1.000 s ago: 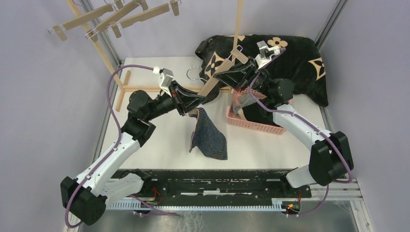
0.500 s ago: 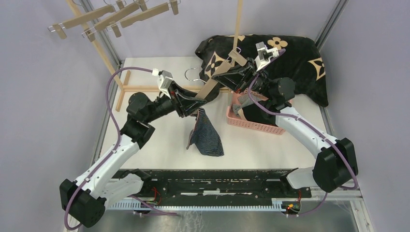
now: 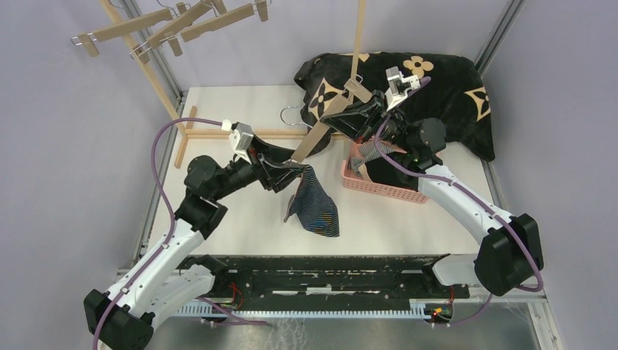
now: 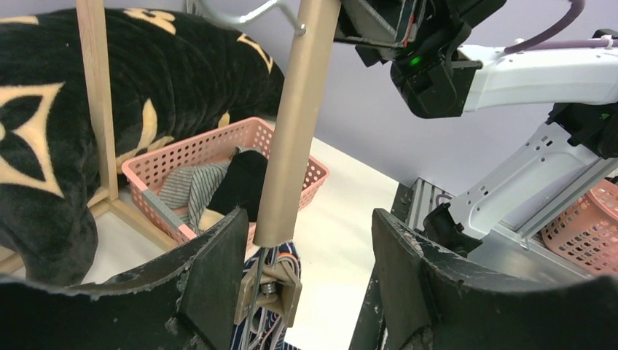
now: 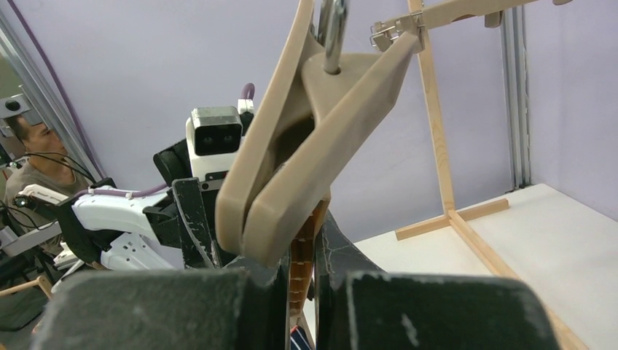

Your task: Remove the underwear clipped to the hanger

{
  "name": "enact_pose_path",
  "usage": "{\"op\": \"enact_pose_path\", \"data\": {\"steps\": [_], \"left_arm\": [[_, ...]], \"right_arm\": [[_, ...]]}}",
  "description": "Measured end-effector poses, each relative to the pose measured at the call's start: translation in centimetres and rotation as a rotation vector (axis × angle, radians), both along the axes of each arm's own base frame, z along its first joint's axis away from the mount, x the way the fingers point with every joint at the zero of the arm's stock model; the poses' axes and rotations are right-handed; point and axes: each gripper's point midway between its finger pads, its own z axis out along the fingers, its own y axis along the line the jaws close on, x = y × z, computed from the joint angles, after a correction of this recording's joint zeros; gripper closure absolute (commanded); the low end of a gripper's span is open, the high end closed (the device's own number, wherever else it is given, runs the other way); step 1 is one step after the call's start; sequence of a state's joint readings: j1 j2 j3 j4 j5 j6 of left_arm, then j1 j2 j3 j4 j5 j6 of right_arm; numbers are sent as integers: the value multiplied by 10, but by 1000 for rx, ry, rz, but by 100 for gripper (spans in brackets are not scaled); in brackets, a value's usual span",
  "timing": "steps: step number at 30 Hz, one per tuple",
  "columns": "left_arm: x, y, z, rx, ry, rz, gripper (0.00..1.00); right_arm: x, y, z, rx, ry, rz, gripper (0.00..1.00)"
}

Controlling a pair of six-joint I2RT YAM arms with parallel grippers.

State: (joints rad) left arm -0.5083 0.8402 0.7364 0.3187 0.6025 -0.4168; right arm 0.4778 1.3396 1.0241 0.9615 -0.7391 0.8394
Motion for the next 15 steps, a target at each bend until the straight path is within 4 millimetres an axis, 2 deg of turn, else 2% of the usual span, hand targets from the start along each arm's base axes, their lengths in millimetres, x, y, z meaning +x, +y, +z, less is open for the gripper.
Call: {"op": "enact_pose_path", "data": {"steps": [10, 13, 15], "left_arm": [[15, 4, -28, 42, 62, 73, 33], [18, 3, -32, 50, 72, 81, 42], [19, 3, -34, 54, 77, 81, 52]], "right_arm": [[-2, -3, 5, 11, -8, -9, 99], [-4, -4, 7, 15, -13, -10, 99], [-4, -4, 7, 16, -14, -10, 99]]}}
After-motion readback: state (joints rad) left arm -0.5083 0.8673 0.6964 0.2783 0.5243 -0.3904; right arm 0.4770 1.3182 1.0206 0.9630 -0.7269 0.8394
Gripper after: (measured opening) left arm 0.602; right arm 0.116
